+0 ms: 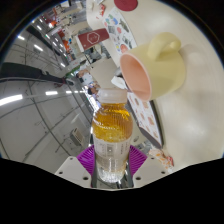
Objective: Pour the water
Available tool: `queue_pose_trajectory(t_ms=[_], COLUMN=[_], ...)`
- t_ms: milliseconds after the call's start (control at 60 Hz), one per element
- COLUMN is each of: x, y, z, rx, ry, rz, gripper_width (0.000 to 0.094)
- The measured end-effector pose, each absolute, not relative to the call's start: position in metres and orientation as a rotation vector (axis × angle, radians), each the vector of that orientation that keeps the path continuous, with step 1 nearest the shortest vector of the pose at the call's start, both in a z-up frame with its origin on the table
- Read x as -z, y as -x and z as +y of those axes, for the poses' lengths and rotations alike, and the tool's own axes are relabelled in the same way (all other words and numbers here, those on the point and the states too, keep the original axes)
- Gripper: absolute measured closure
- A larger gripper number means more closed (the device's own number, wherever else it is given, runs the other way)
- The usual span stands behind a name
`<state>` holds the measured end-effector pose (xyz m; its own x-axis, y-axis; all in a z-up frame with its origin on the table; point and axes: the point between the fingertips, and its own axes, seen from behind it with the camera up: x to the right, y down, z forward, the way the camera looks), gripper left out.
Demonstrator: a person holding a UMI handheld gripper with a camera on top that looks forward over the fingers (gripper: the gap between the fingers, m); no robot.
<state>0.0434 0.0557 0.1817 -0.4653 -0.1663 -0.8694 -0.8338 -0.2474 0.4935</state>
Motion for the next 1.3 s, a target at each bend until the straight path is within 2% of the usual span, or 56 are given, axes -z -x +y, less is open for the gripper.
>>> queue_pose_trajectory(t_ms=[200, 317, 483, 650, 767, 900, 1017, 1133, 1150, 1300], x=[-0.169, -0.178, -0.226, -0.288, -0.296, -0.252, -0.183, -0.133, -0.117, -0.067], y=[-0.050, -0.048, -0.073, -0.156, -0.218, -0.289, -0.337, -0.357, -0.358, -0.371], z=[0.052, 0.050, 0.046, 0.051, 0.052, 0.048, 0.044, 0.034, 0.036, 0.019], rx=[-1.794, -1.722, -1.392, -0.910, -0.548, -0.193, 0.011, 0.064, 0.065, 0.054], ry=[1.275, 1.418, 1.665, 1.705, 1.723, 1.780, 1.856, 1.938, 1.944, 2.004], rz=[1.526, 1.419, 0.986, 0.554, 0.332, 0.177, 0.103, 0.090, 0.092, 0.112], gripper_width=[0.0533, 0.0534, 0.0533, 0.0532, 0.0530, 0.0533, 0.0533, 0.0533, 0.0533, 0.0529])
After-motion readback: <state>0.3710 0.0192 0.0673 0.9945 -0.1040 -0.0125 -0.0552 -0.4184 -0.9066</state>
